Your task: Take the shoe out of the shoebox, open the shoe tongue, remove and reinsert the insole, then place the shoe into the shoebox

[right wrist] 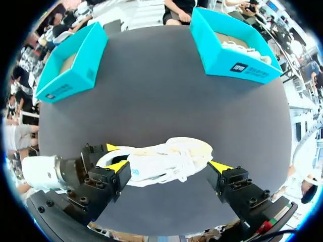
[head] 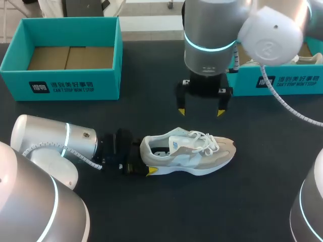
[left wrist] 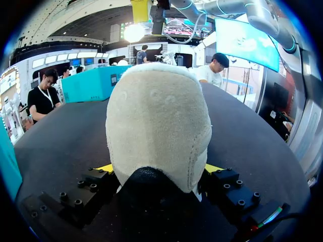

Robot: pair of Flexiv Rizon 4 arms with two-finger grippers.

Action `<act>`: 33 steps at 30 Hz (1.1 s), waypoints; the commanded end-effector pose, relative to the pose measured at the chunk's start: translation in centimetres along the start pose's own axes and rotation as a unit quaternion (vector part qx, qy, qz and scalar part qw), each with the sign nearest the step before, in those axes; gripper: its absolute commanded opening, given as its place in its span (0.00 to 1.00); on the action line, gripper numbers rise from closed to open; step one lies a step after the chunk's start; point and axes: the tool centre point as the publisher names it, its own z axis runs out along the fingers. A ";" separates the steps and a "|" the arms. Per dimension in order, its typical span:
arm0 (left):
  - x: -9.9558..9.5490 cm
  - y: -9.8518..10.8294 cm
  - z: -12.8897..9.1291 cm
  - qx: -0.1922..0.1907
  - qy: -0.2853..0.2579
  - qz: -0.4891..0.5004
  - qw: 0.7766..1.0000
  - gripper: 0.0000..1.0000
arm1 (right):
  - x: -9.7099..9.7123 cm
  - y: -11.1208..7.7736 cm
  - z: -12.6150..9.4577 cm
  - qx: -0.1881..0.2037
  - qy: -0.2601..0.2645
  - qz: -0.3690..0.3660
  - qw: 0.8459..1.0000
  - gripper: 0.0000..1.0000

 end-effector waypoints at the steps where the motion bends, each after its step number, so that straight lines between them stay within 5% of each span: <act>1: -0.2 0.3 0.1 -0.002 0.000 -0.001 1.000 0.00 | 3.3 0.6 1.2 0.040 -0.077 -0.004 0.996 1.00; 16: -0.2 0.3 0.1 -0.002 0.000 -0.001 1.000 0.00 | 6.1 -2.9 3.5 0.014 -0.139 0.031 0.990 1.00; 33: -0.2 0.3 0.1 -0.002 0.000 -0.001 1.000 0.00 | 6.4 -4.3 6.6 0.019 -0.195 0.037 0.980 1.00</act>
